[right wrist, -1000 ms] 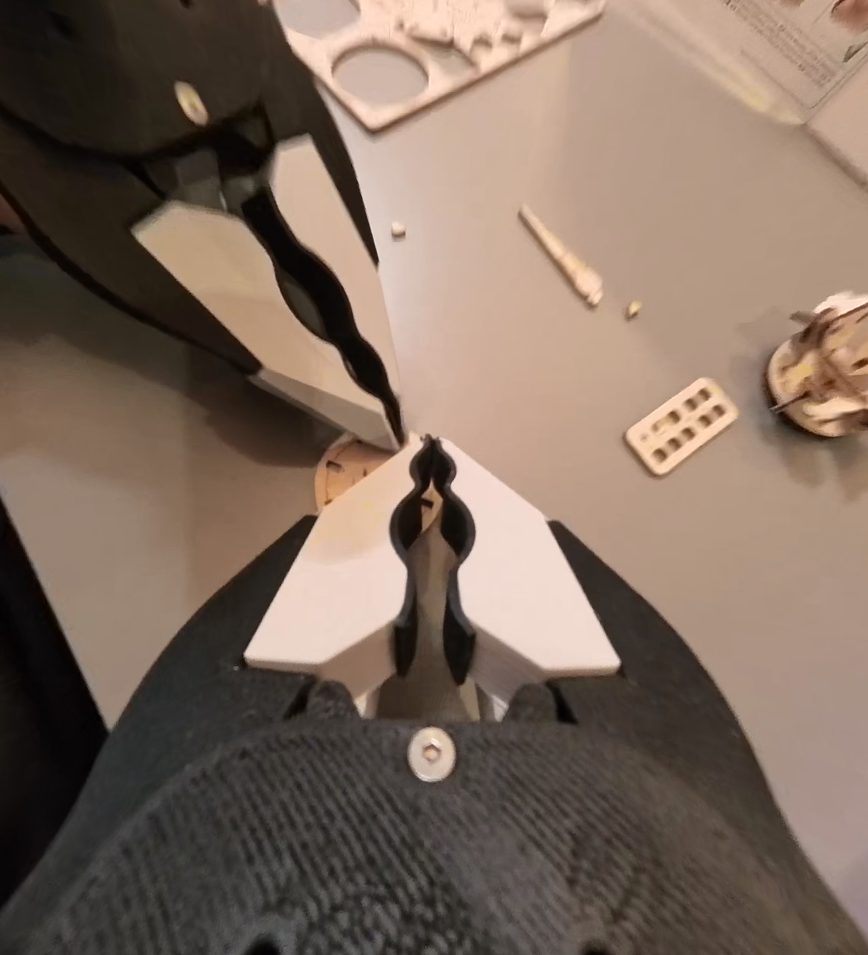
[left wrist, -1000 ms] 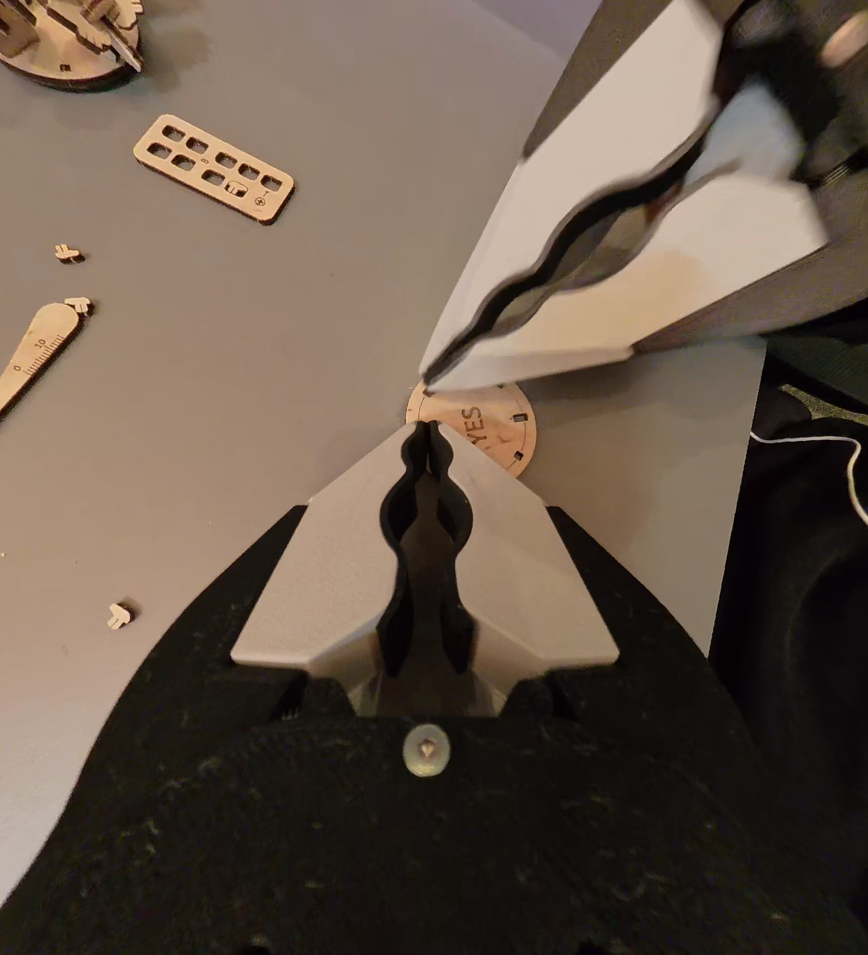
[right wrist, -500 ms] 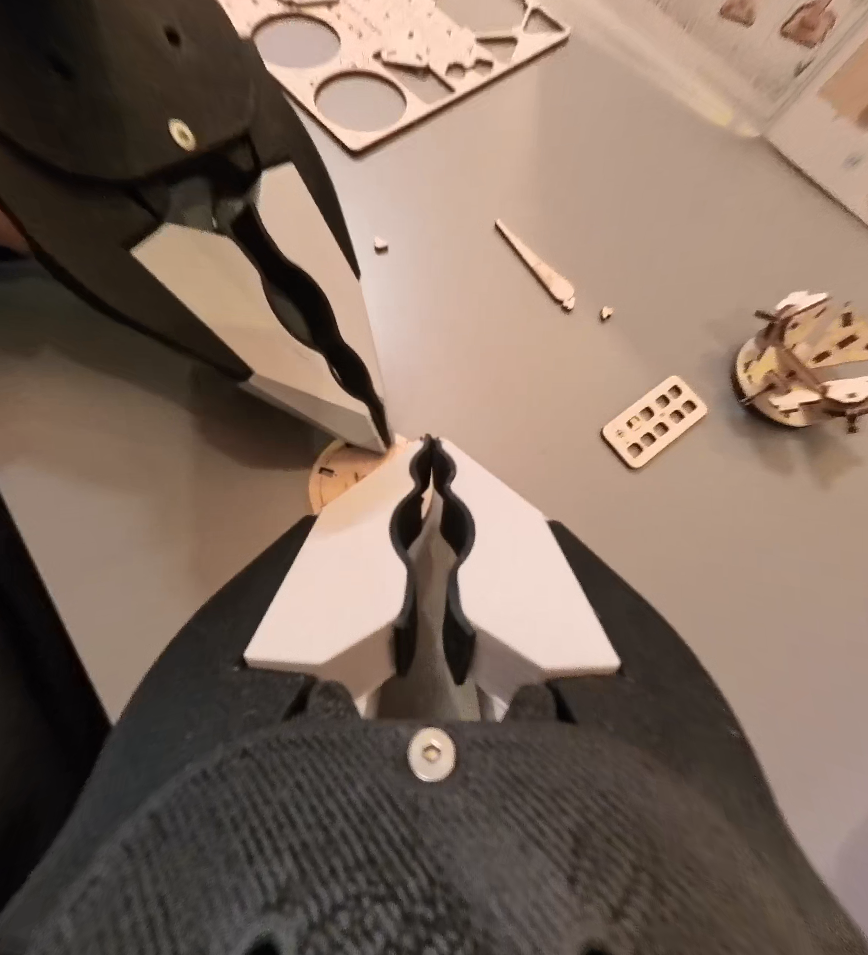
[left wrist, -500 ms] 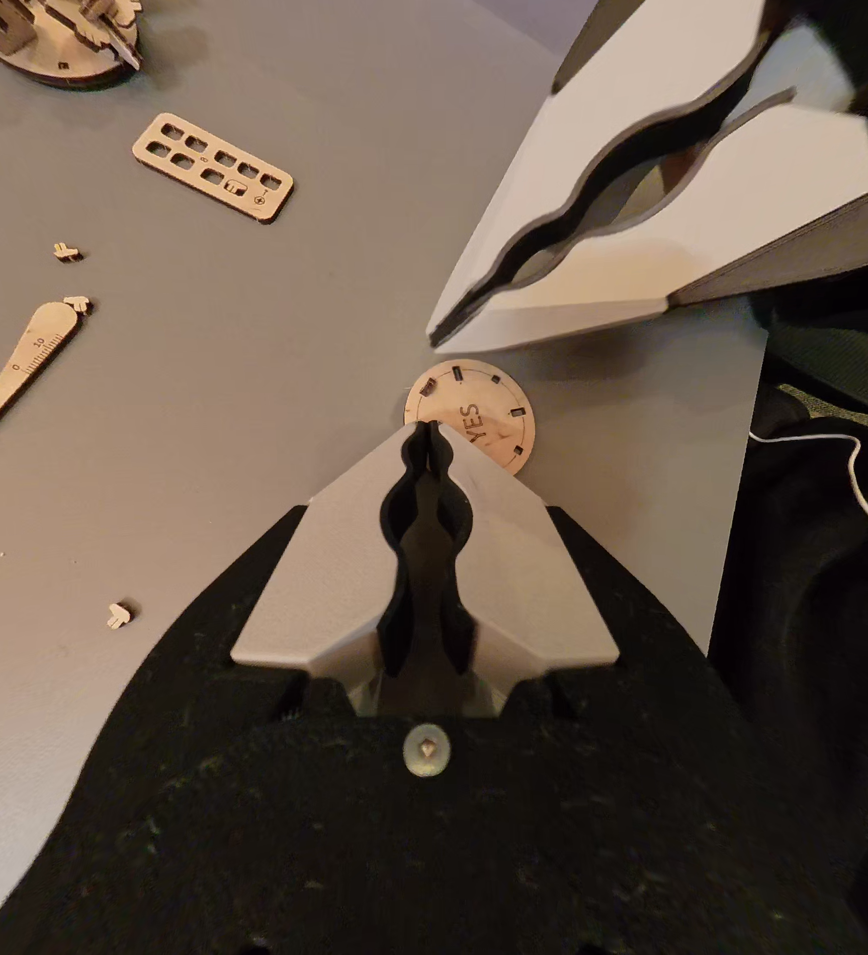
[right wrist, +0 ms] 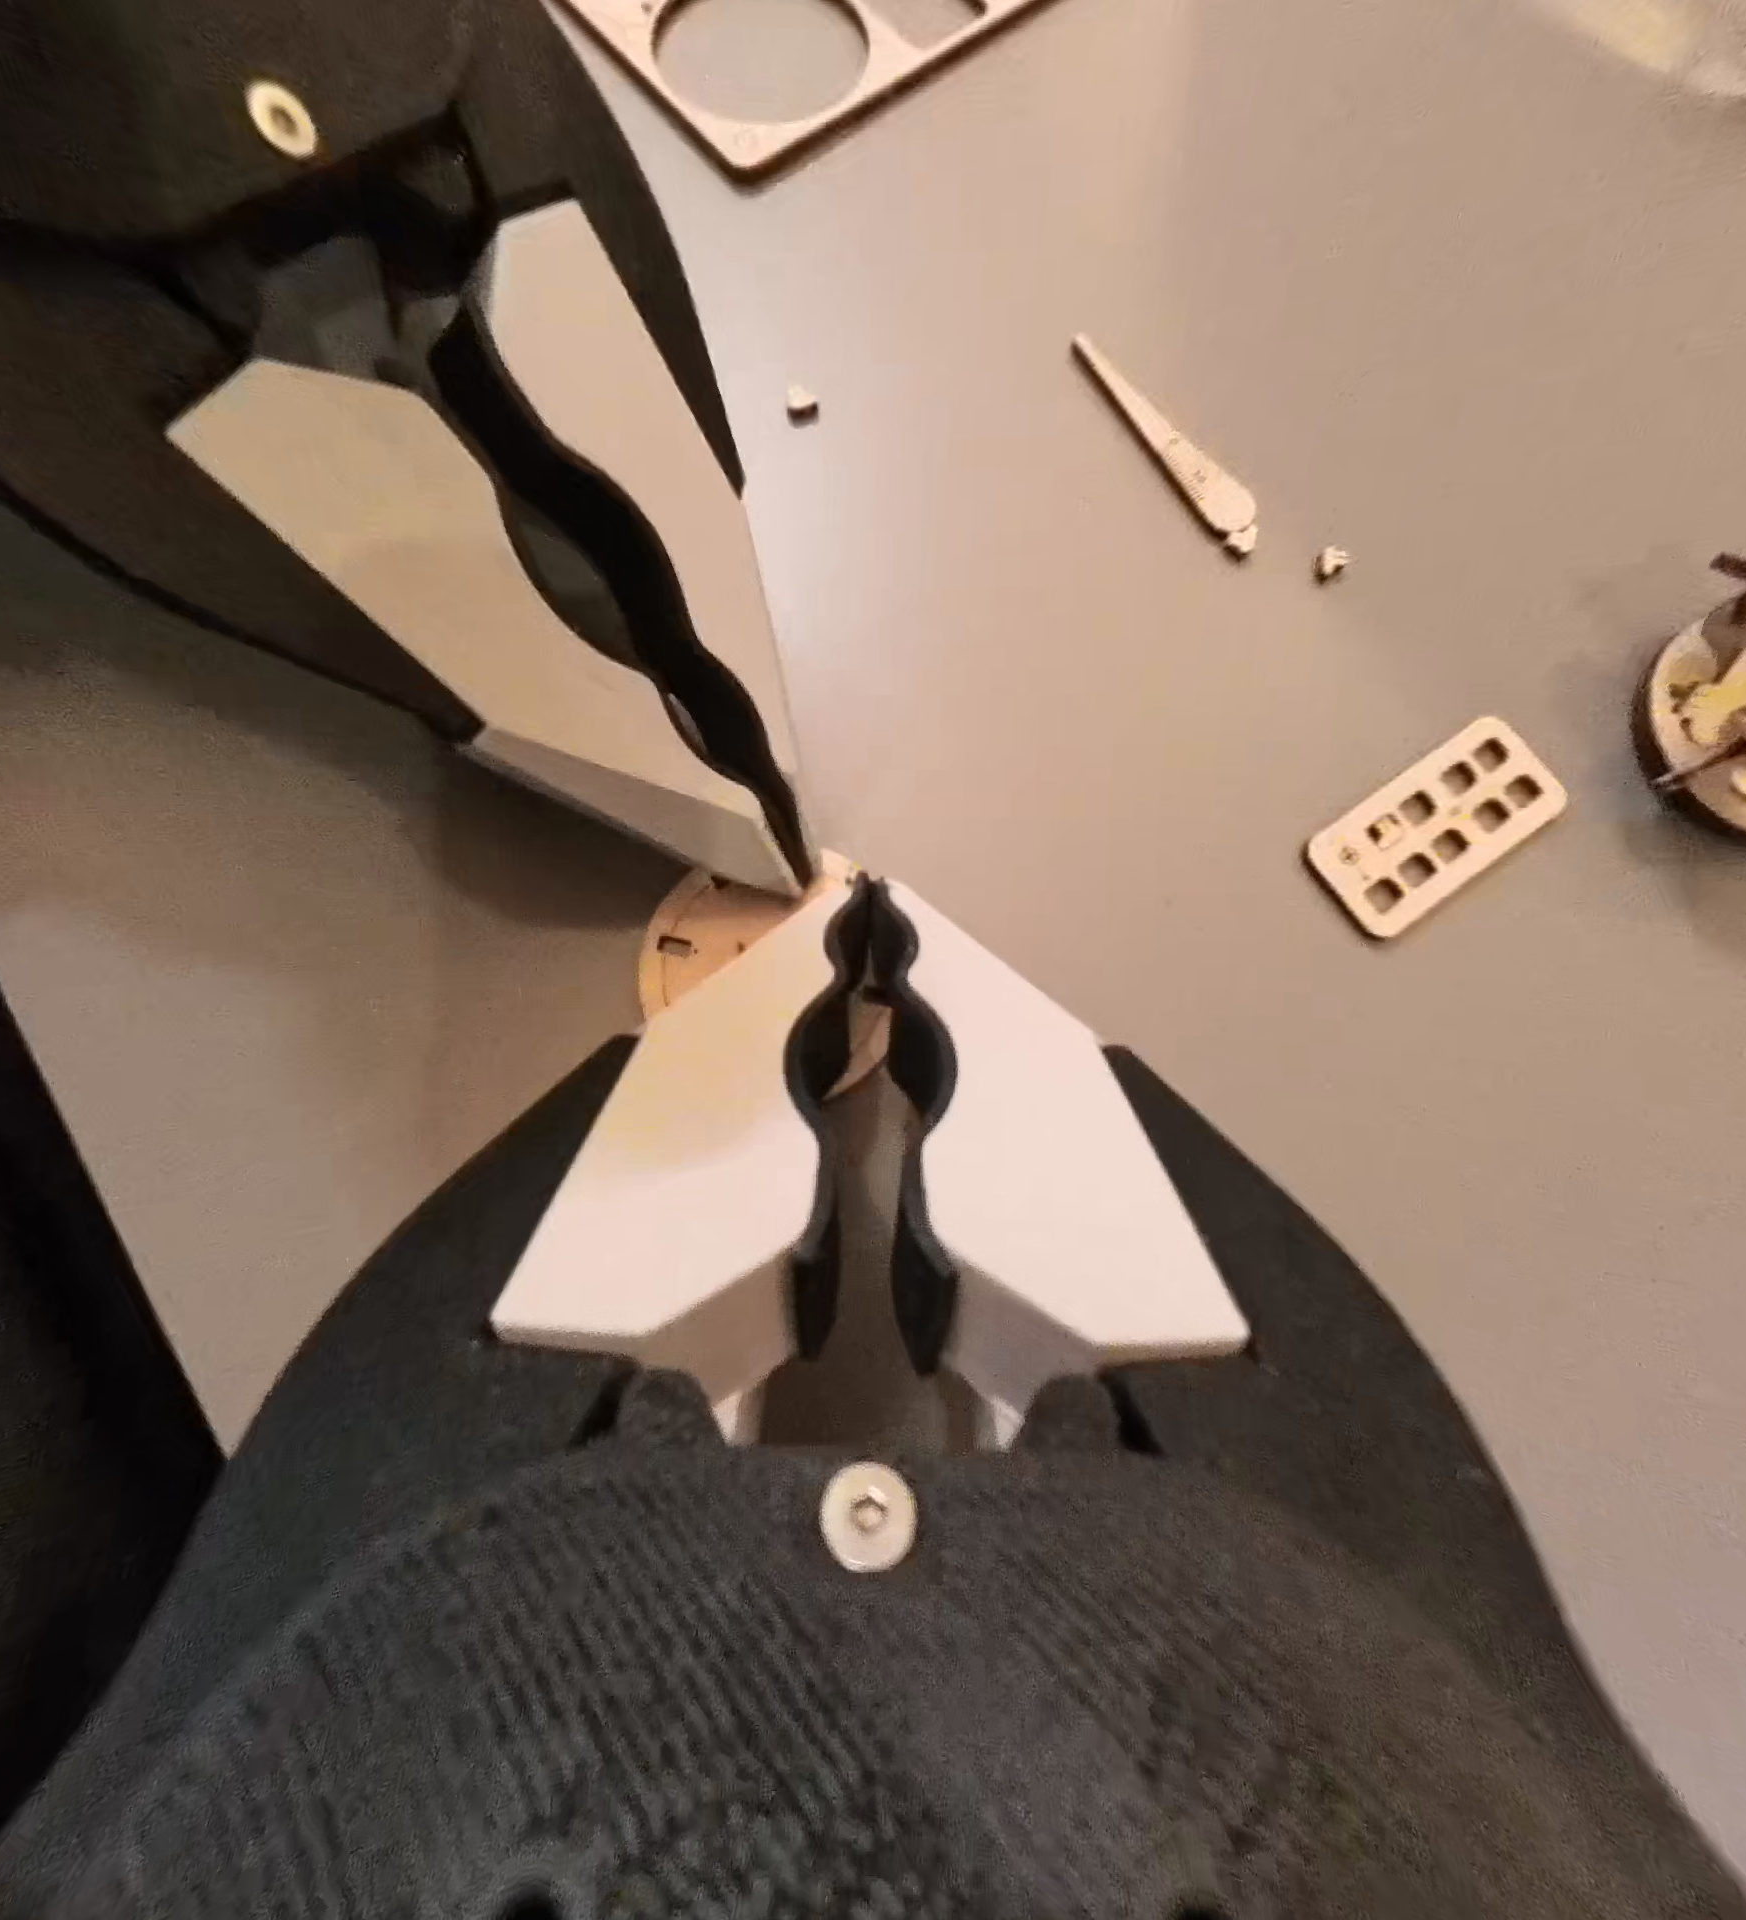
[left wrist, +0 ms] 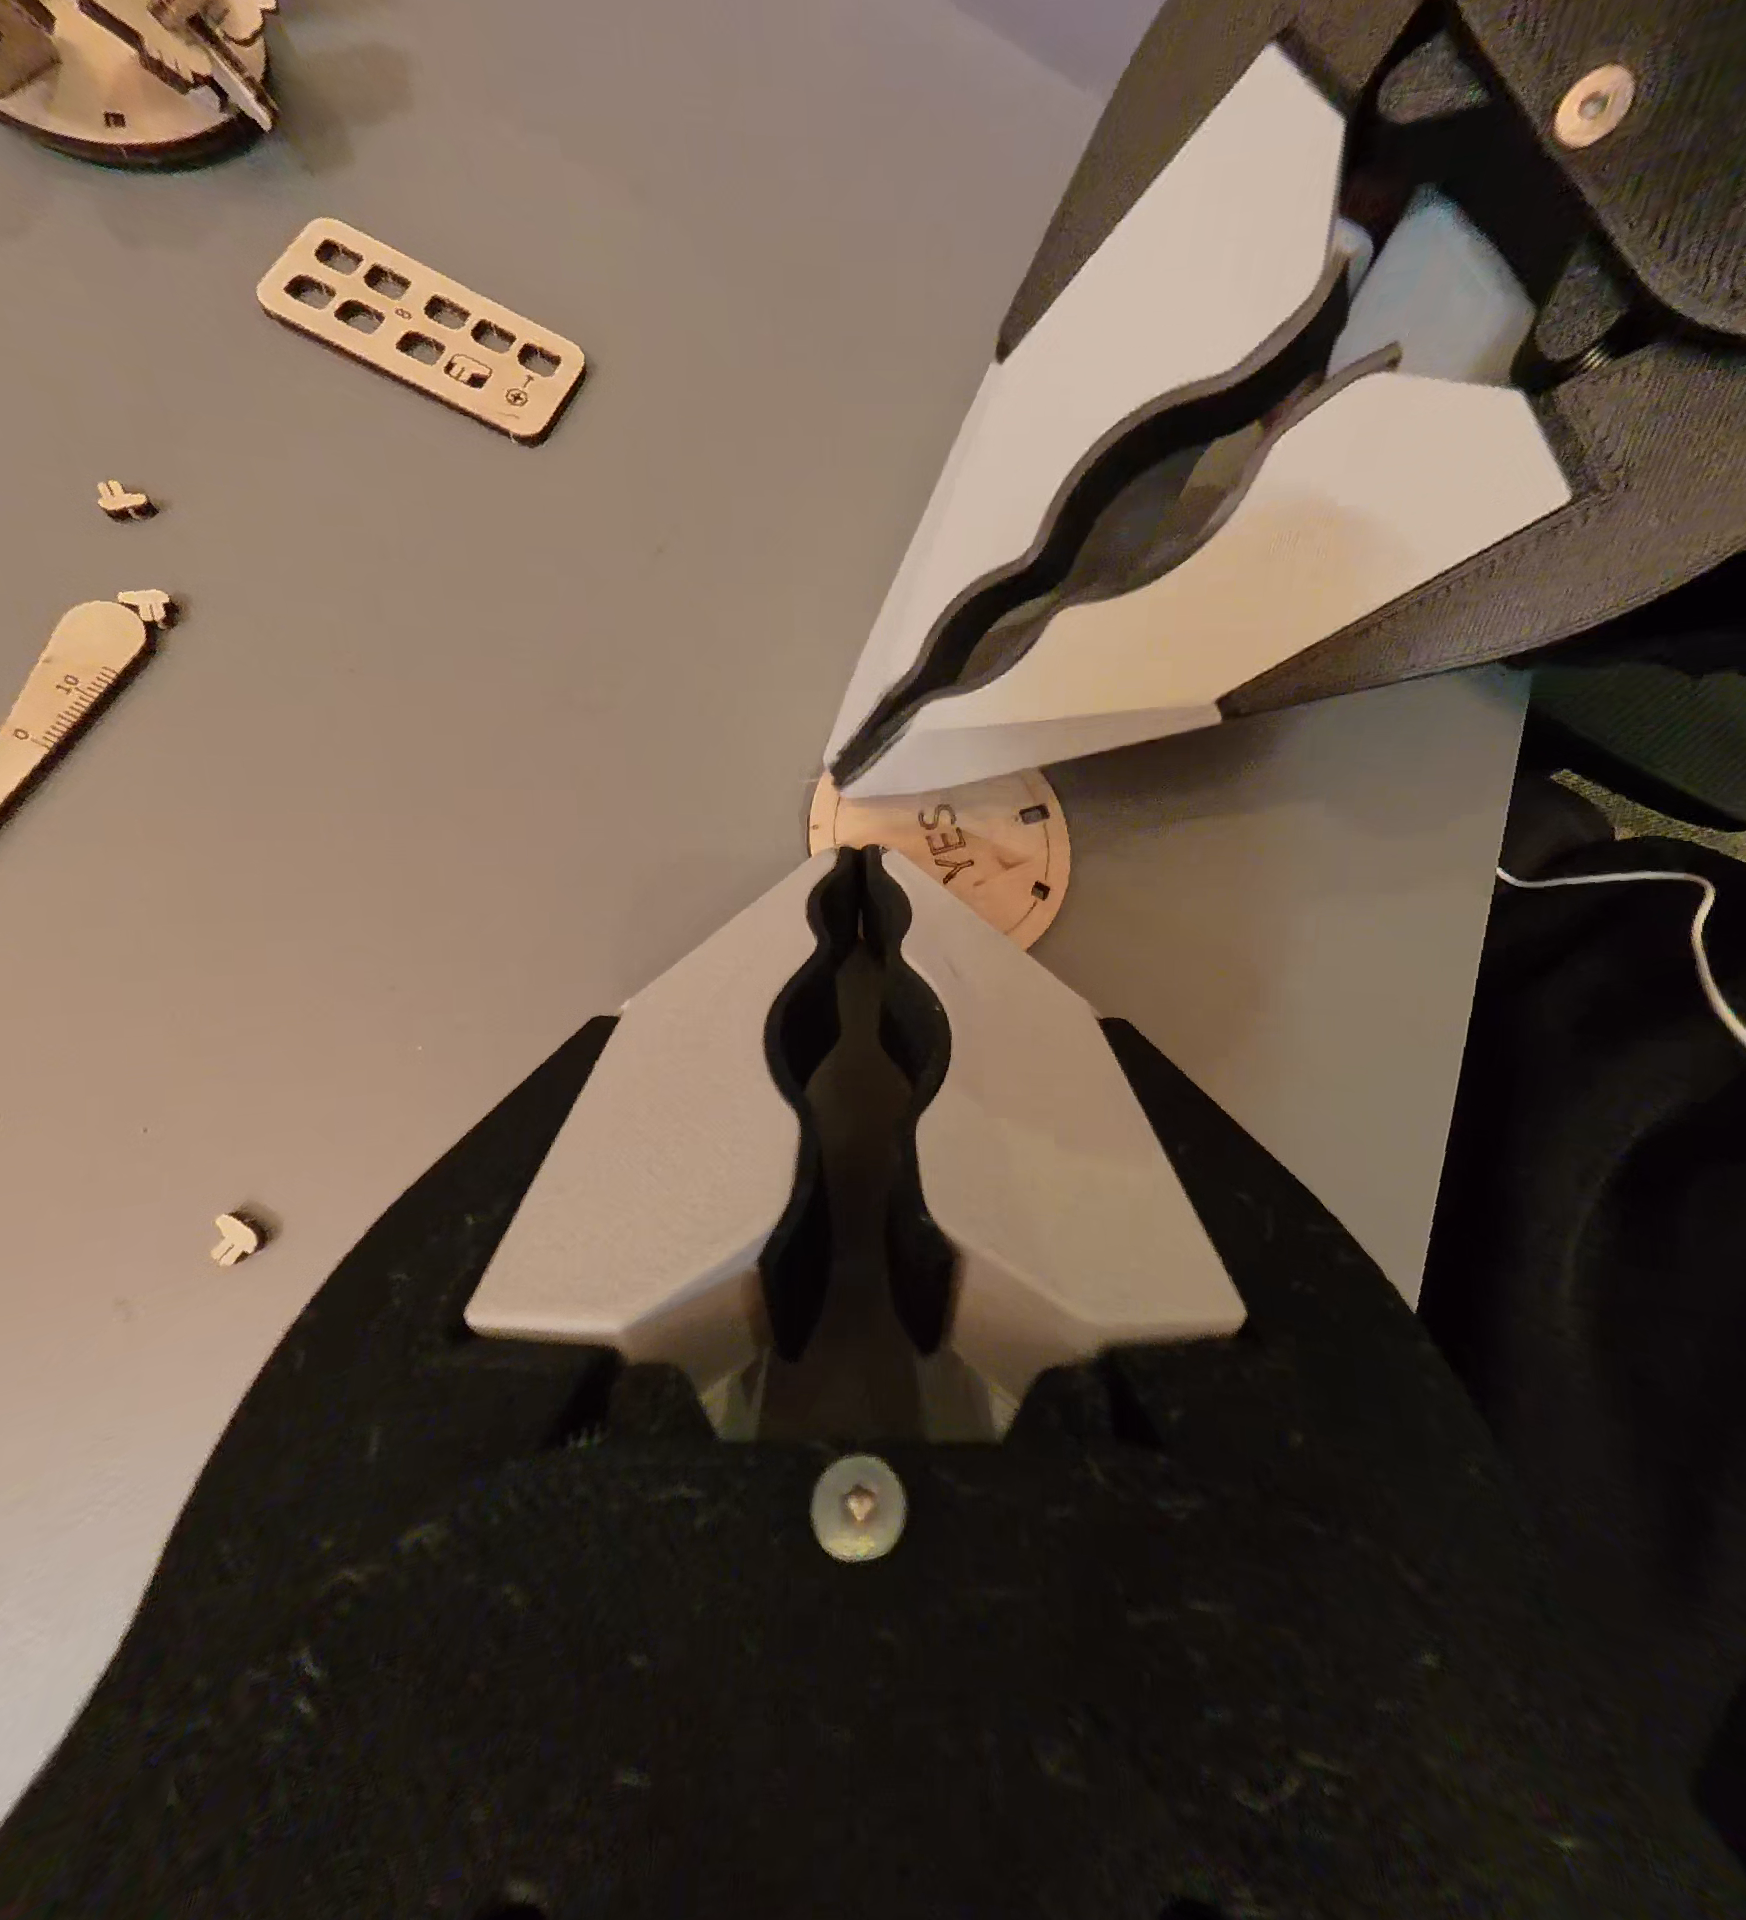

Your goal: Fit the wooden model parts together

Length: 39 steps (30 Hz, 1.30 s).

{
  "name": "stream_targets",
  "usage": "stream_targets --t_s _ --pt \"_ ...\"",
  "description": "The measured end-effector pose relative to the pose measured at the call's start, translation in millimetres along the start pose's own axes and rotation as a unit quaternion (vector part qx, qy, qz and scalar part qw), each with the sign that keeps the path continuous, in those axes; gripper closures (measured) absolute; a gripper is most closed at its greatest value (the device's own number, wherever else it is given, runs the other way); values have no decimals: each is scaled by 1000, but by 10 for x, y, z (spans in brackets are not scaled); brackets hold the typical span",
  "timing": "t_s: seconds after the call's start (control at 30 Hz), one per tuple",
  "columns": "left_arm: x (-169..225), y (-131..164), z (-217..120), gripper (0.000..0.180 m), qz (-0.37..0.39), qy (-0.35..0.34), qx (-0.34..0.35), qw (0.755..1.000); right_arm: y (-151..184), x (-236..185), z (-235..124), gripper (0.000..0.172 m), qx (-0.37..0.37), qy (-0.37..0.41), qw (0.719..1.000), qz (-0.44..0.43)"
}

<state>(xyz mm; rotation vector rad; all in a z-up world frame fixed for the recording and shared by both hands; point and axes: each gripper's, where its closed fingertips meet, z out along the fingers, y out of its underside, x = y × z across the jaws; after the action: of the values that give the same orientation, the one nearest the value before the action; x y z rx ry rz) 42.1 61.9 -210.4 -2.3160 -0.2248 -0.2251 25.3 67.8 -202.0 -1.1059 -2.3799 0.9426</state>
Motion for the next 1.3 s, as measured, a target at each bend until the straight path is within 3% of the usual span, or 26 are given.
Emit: stream_targets --t_s 0.17,0.3,0.47,0.63,0.83,1.1,1.3 --pt "0 -1 0 180 -3 3 0 1000 -191 71 -178 172 36 27 999 -6" --pt "0 2 -3 179 -5 5 0 1000 36 11 -17 172 -13 0 1000 6" --pt "0 1 -2 180 -5 5 0 1000 -172 61 -211 172 26 24 999 -3" --pt "5 1 -3 180 -4 6 0 1000 9 -6 35 172 -24 -12 1000 1" --pt "5 1 -2 180 -6 9 0 1000 -221 84 -212 172 -19 14 999 -23" --pt "7 0 -2 180 -8 11 0 1000 -18 51 -160 172 -118 -74 989 -56" --pt "8 0 -2 180 -9 12 0 1000 35 8 -61 172 -150 -90 982 -65"
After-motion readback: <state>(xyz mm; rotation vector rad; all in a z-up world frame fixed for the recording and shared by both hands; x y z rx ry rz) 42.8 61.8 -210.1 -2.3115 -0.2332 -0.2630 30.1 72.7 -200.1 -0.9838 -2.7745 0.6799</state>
